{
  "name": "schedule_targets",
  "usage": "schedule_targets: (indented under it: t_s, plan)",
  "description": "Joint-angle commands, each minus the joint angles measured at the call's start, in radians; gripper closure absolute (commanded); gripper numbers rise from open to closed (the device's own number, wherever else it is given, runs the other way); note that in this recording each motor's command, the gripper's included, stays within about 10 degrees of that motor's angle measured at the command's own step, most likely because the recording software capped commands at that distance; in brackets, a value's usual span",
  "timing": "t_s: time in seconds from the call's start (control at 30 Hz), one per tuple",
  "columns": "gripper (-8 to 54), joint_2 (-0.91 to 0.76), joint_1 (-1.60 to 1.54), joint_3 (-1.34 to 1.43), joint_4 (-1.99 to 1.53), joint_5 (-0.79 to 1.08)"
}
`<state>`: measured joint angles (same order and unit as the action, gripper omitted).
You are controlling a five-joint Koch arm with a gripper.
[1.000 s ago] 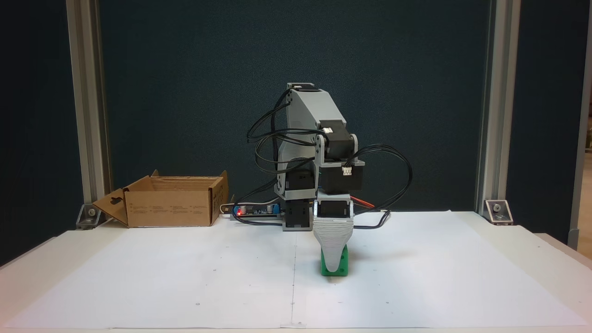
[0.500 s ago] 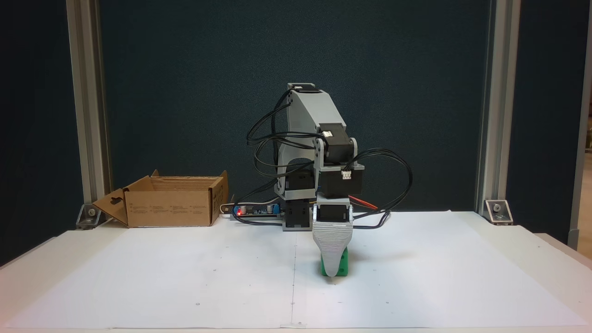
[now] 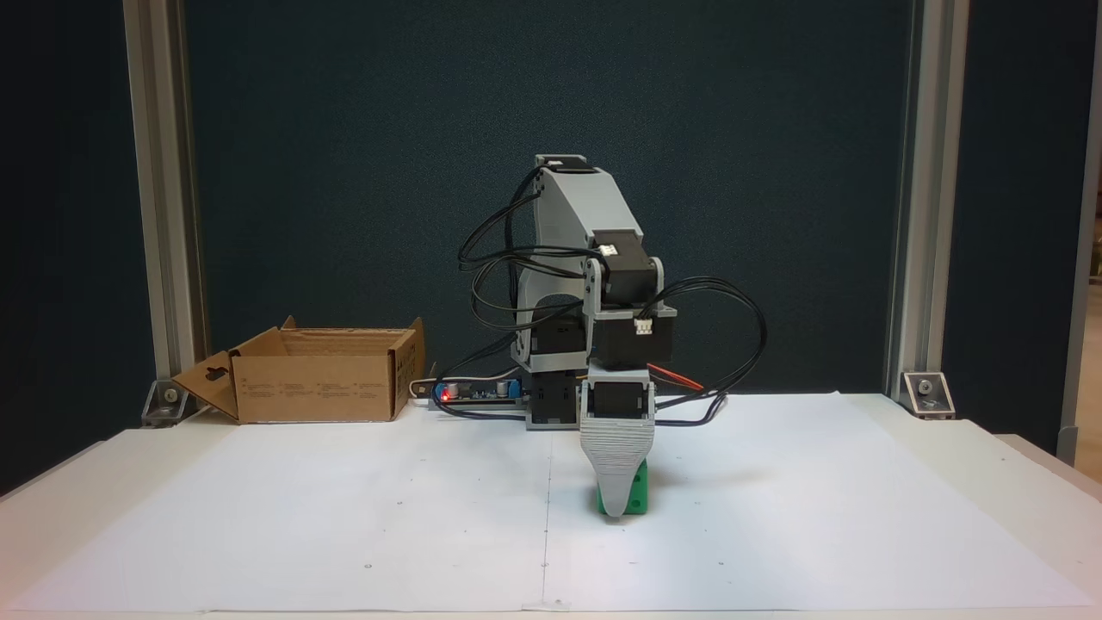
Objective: Grasp a green dice and put it in the bin.
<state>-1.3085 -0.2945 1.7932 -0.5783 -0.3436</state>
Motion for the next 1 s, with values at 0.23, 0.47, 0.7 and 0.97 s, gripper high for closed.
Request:
schedule_targets:
  t_s: [0.23,0.47,0.7,0.97]
  plan:
    - [34.1,-0.006,0.037,-0.018,0.014,-0.049]
    - [34.1,-0.100,0.034,-0.023,-0.069,-0.049]
    - [34.1,-0.385,-0.014,-0.137,-0.397,-0.115]
    - [34.1,-0.426,0.005,-0.549,-0.793,-0.127]
